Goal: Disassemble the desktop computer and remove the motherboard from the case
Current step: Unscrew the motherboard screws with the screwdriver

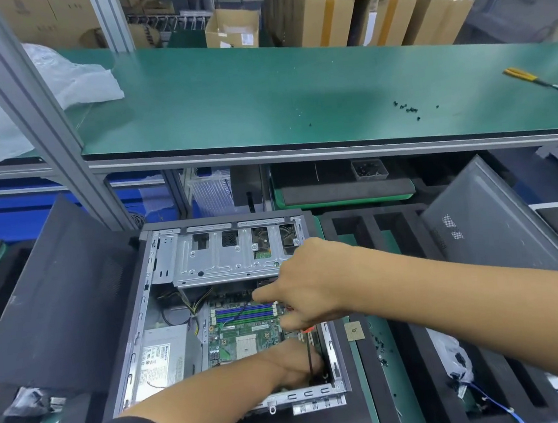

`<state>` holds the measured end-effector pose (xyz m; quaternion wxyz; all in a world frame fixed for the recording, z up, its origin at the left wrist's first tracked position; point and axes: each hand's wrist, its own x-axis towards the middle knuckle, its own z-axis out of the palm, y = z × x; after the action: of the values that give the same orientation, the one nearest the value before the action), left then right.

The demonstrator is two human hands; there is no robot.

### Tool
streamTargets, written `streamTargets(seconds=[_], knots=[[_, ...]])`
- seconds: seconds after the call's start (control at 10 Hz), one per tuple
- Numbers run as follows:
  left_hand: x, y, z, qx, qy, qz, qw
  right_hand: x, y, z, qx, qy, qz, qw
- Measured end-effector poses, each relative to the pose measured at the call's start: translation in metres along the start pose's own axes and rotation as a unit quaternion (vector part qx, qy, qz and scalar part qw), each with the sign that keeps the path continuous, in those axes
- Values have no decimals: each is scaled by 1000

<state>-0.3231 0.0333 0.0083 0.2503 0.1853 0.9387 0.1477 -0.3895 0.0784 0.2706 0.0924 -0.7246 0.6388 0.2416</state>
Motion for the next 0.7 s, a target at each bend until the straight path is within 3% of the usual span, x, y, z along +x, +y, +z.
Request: streamTargets(seconds=[0.1,0.2,0.3,0.4,0.5,0.6,0.7], knots=[[6,-4,3,-46,-30,-46,997,-1,4,2,25,7,-11,1000],[5,-2,6,-66,-19,-56,996,-3,8,0,122,-41,-65,990],[9,-4,11,-68,39,-23,997,-3,7,3,79,-8,-31,996],[6,-2,3,32,8,-7,999,-1,7,8,7,40,-10,999],[7,-2,2,53,-80,-44,994,-4,12,6,129,9,-60,990],[8,-3,3,60,-78,-39,994,-5,16,9,141,0,-54,989],[11,-6,6,55,-66,-43,995,-2,16,15,-1,58,-6,998]])
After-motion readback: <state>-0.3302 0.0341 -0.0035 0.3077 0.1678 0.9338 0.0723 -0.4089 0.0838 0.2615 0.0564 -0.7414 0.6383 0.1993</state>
